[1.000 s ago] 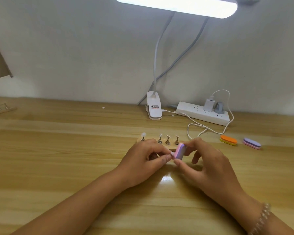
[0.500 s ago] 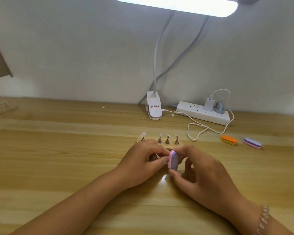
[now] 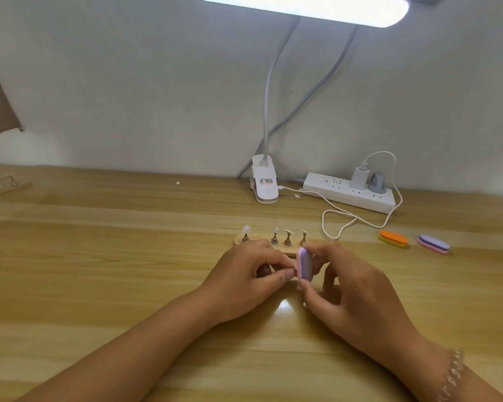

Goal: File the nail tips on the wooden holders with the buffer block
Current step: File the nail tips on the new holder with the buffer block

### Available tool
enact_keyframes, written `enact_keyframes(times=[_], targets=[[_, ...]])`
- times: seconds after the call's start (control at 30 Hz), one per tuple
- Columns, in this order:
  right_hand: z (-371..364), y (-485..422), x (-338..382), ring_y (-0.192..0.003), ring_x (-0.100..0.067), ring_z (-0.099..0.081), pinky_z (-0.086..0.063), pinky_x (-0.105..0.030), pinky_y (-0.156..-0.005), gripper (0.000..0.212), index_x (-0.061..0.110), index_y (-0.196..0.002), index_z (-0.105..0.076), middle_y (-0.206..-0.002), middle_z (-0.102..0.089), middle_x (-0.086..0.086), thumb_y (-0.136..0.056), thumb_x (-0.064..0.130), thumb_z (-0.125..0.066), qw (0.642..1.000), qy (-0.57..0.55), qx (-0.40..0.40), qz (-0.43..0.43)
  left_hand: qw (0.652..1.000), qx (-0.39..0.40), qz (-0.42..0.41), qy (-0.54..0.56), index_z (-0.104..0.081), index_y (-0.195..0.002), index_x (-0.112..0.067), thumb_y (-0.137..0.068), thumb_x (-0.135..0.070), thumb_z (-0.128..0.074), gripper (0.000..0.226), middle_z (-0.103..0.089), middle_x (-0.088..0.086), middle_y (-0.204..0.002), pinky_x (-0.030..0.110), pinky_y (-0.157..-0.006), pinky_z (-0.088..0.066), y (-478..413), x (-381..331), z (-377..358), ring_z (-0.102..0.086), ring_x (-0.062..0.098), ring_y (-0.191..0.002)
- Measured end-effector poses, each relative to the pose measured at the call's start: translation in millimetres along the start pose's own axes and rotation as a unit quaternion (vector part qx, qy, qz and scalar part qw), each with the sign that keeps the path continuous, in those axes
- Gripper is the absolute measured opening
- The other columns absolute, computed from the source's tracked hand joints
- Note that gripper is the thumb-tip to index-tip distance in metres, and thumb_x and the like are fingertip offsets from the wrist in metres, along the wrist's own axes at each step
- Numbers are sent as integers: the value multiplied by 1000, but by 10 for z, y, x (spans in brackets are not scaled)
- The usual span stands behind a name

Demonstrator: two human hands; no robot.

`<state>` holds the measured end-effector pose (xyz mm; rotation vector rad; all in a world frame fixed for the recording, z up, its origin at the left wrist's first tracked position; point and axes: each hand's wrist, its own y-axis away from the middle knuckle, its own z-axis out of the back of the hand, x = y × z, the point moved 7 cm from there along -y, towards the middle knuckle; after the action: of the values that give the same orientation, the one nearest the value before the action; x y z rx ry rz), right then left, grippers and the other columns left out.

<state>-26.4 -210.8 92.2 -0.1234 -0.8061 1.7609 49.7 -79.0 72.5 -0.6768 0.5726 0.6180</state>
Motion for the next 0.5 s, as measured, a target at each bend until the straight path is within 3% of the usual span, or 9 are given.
enact_keyframes(times=[0.1, 0.23, 0.37, 0.5], targets=[[-18, 7, 58, -64, -6, -57, -51, -28, -58, 34, 33, -112, -57, -88, -59, 23, -80, 40, -64, 1000, -17, 16, 15, 1000, -4, 4, -2, -79, -100, -26, -90, -19, -70, 15, -52, -13, -75, 27, -70, -42, -10, 22, 12, -52, 6, -71], [21, -27, -88, -64, -10, -58, -53, -35, -59, 39, 31, -115, -60, -88, -60, 21, -79, 27, -74, 999, -24, -3, -30, 1000, 0, 2, 3, -78, -100, -29, -90, -24, -71, 13, -55, -11, -77, 34, -73, -46, 2, 8, -5, -55, 8, -74], [-25, 17, 49, -63, -7, -57, -51, -30, -55, 41, 32, -121, -59, -92, -58, 22, -81, 37, -65, 999, -33, 32, 7, 1000, 1, -3, -4, -78, -102, -29, -90, -22, -71, 15, -52, -12, -76, 35, -73, -47, -1, 19, 0, -54, 9, -72], [3, -30, -87, -63, -11, -57, -52, -34, -58, 43, 32, -121, -60, -92, -59, 21, -81, 23, -73, 999, -31, 13, -28, 1000, -4, 0, 13, -79, -101, -29, -90, -24, -71, 14, -58, -9, -80, 37, -74, -48, 0, 14, 1, -57, 11, -75]])
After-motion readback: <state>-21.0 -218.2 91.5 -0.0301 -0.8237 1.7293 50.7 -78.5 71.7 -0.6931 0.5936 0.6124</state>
